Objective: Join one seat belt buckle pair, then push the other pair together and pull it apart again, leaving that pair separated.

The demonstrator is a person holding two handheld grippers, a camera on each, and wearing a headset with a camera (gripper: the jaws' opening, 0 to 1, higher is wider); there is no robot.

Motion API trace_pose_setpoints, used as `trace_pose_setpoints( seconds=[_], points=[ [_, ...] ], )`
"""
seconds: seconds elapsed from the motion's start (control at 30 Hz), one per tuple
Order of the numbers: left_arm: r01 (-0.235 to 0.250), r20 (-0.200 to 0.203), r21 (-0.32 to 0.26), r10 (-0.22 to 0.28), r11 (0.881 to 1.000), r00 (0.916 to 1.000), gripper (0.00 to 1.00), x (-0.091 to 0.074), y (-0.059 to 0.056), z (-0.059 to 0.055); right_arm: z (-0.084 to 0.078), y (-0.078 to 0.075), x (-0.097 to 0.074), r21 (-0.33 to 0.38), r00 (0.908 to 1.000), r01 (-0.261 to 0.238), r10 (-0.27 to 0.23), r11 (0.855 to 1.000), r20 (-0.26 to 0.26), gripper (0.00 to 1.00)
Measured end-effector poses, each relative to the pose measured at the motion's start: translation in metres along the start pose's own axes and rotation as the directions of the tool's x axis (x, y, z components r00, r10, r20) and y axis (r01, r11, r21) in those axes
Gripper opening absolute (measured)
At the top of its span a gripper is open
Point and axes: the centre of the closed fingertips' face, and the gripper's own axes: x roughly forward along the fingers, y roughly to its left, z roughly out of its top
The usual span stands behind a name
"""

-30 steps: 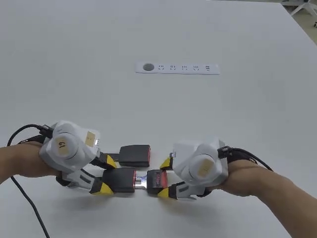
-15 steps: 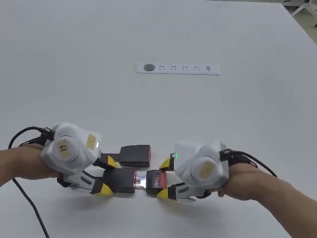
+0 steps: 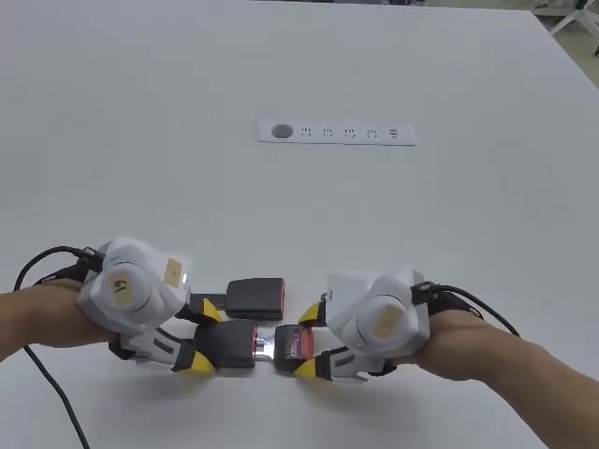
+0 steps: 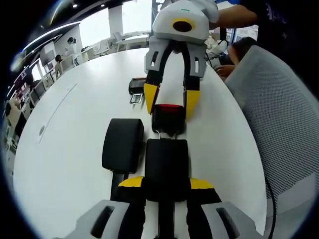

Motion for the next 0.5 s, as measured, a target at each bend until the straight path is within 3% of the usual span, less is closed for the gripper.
trace_pose_setpoints(
  seconds=[0.5],
  points=[
    [-0.001, -0.002, -0.013, 0.001, 1.000, 1.0000, 0.31, 0.0014, 0.0002, -0.0003, 0.0073, 0.0004, 0.0059, -0.005, 0.9999, -0.009, 0.009, 1.000, -0.013, 0.28]
  ],
)
